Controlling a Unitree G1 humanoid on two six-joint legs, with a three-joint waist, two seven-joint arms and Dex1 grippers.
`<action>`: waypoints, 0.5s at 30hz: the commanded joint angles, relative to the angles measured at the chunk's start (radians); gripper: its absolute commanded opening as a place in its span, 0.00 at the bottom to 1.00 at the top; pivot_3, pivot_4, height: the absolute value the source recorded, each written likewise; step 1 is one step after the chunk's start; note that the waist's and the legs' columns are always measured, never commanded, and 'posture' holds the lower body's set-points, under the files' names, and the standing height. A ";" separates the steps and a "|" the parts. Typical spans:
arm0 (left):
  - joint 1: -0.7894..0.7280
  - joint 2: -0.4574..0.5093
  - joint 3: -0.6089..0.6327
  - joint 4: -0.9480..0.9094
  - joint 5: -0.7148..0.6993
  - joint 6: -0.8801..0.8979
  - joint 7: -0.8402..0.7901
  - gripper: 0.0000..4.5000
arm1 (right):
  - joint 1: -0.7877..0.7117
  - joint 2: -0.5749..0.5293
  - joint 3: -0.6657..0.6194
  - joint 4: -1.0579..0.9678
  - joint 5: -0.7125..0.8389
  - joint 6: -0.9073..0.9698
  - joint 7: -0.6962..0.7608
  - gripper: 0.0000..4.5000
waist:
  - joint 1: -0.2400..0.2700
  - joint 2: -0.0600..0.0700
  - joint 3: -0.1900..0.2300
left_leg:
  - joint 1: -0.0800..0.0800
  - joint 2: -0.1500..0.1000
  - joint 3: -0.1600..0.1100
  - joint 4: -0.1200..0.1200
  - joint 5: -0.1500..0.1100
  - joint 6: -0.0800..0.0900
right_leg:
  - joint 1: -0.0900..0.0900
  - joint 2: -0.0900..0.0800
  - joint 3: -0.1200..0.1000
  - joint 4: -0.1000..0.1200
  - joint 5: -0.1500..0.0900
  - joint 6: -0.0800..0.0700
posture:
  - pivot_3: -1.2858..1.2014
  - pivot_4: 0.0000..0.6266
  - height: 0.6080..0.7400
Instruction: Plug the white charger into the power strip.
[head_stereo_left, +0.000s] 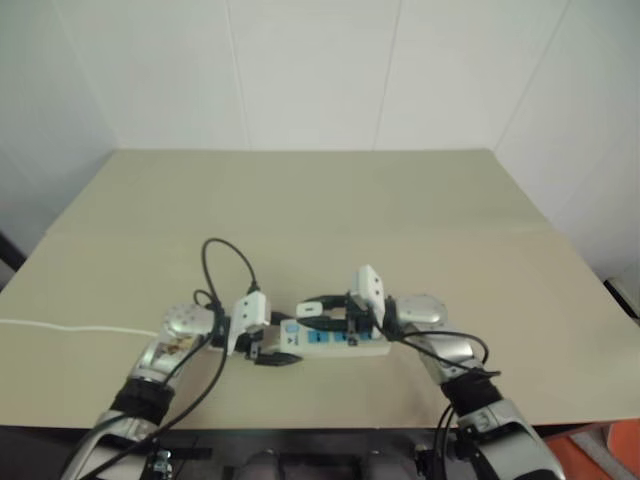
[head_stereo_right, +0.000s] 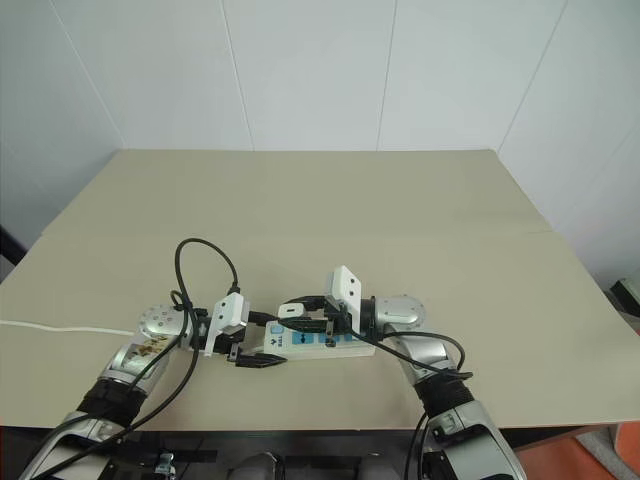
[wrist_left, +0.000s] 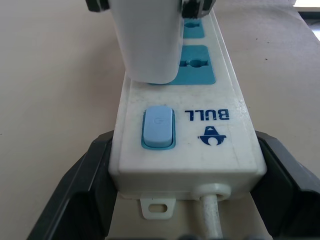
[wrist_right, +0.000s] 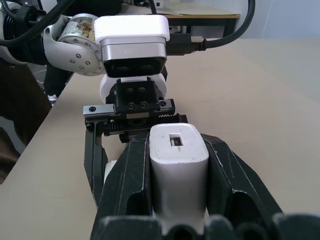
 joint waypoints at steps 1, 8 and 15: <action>0.023 0.046 -0.008 -0.008 0.009 0.003 -0.036 0.73 | 0.007 -0.017 -0.004 0.015 -0.006 0.074 -0.011 0.25 | -0.001 0.000 0.000 | 0.000 0.000 0.000 0.000 0.000 0.000 | 0.000 0.000 0.000 0.000 0.000 0.000 | 0.52 0.24 1.00; 0.016 0.051 -0.017 -0.003 0.004 0.002 -0.036 0.73 | 0.011 0.022 -0.011 0.005 0.003 0.127 -0.068 0.25 | -0.007 0.000 0.000 | 0.001 0.001 0.000 -0.001 0.000 0.000 | 0.000 0.001 0.000 0.001 0.000 -0.001 | 0.52 0.24 1.00; 0.013 0.052 -0.022 -0.001 0.002 0.004 -0.037 0.73 | 0.039 0.012 -0.015 0.001 -0.013 0.094 -0.092 0.25 | -0.009 0.000 0.000 | 0.001 0.002 0.000 -0.001 0.000 0.000 | 0.000 0.001 0.000 0.001 -0.001 0.000 | 0.52 0.24 1.00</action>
